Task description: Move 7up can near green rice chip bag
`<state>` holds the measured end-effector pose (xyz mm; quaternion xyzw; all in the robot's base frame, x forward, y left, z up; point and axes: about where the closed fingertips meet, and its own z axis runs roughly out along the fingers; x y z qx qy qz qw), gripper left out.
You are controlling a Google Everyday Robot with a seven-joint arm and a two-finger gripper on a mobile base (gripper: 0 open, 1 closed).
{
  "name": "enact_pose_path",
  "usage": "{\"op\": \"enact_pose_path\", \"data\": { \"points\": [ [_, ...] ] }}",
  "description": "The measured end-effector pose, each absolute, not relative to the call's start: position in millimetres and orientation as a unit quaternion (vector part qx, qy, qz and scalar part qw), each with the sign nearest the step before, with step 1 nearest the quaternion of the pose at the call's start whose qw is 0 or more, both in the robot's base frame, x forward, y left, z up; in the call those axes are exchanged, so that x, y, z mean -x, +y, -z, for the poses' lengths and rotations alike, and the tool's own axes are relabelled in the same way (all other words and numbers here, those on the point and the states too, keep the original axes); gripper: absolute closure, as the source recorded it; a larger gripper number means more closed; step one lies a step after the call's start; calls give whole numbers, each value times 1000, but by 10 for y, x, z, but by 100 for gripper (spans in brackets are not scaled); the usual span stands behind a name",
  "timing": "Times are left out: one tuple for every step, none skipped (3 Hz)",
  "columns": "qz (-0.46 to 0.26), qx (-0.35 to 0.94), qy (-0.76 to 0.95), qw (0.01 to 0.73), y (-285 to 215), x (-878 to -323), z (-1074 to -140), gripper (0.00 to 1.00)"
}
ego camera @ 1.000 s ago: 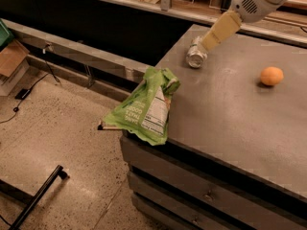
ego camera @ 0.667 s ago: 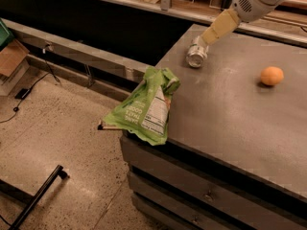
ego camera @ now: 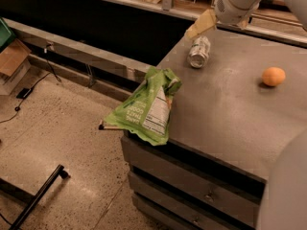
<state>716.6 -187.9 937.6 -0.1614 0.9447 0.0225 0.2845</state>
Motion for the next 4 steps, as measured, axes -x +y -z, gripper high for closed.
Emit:
{"op": "enact_pose_path", "data": {
  "points": [
    [-47,128,953,270,-1769,-7251,-9160,0],
    [-90,111,960,243,-1727,-7342,-8729,0],
    [-101,110,962,229,-1694,-7401,-8550,0],
    [-101,126,962,222,-1603,-7455,-8480,18]
  ]
}}
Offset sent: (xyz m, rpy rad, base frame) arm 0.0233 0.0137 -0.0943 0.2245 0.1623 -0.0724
